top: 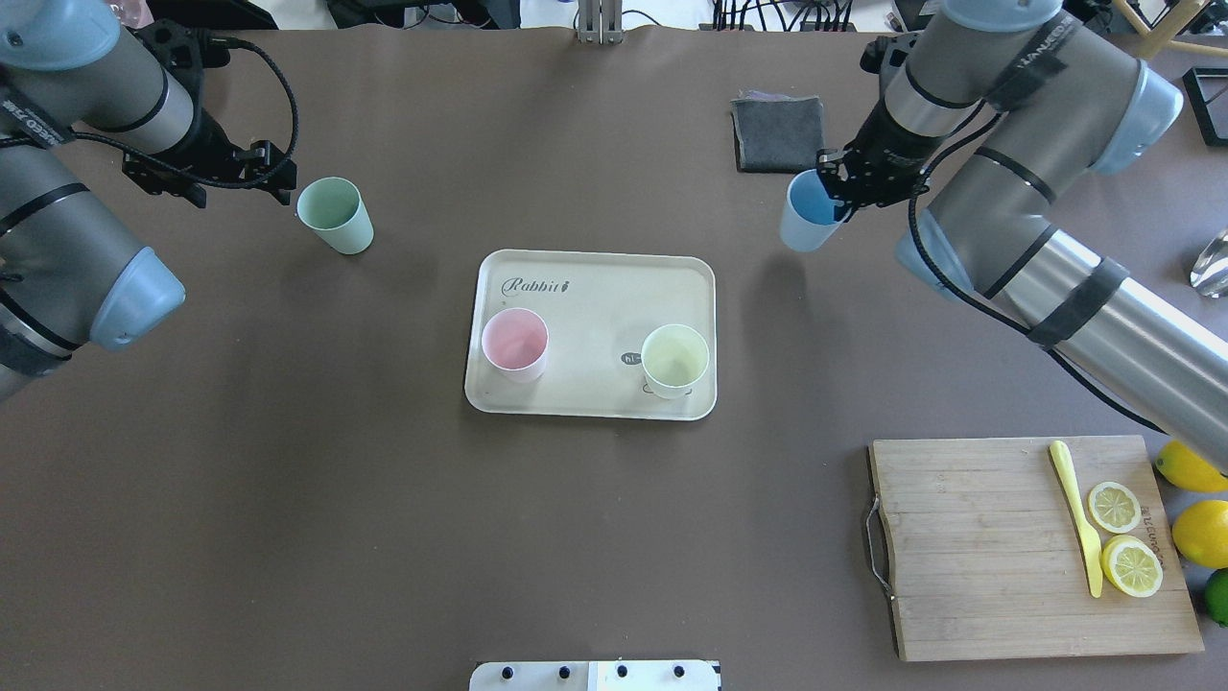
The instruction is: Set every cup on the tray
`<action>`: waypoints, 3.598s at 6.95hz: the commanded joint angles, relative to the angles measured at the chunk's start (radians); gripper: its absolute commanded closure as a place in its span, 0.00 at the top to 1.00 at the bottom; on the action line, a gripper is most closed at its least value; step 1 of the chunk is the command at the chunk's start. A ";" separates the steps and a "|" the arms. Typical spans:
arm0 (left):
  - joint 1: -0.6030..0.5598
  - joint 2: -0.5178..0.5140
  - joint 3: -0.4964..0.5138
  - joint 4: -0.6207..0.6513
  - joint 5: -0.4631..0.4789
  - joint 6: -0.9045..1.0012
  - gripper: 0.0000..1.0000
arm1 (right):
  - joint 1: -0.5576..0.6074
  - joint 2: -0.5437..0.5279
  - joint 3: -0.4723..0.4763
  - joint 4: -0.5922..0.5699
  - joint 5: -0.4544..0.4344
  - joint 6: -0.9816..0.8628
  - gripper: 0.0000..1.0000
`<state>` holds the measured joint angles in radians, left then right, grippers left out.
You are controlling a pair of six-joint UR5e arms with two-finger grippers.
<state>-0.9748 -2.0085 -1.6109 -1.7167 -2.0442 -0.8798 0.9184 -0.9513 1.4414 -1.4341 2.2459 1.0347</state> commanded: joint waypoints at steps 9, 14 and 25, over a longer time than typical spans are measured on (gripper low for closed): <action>0.056 -0.099 0.210 -0.207 -0.034 -0.126 0.00 | -0.214 0.103 0.031 0.000 -0.107 0.245 0.00; 0.171 -0.268 0.164 -0.130 -0.065 -0.439 0.00 | -0.210 0.100 0.036 0.003 -0.132 0.226 1.00; 0.020 -0.047 -0.233 0.197 -0.090 -0.105 0.97 | 0.117 -0.175 0.330 -0.233 -0.005 -0.251 1.00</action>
<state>-0.8715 -2.1881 -1.7086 -1.5998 -2.1105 -1.1653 0.9727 -1.0573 1.7181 -1.6067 2.2409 0.9372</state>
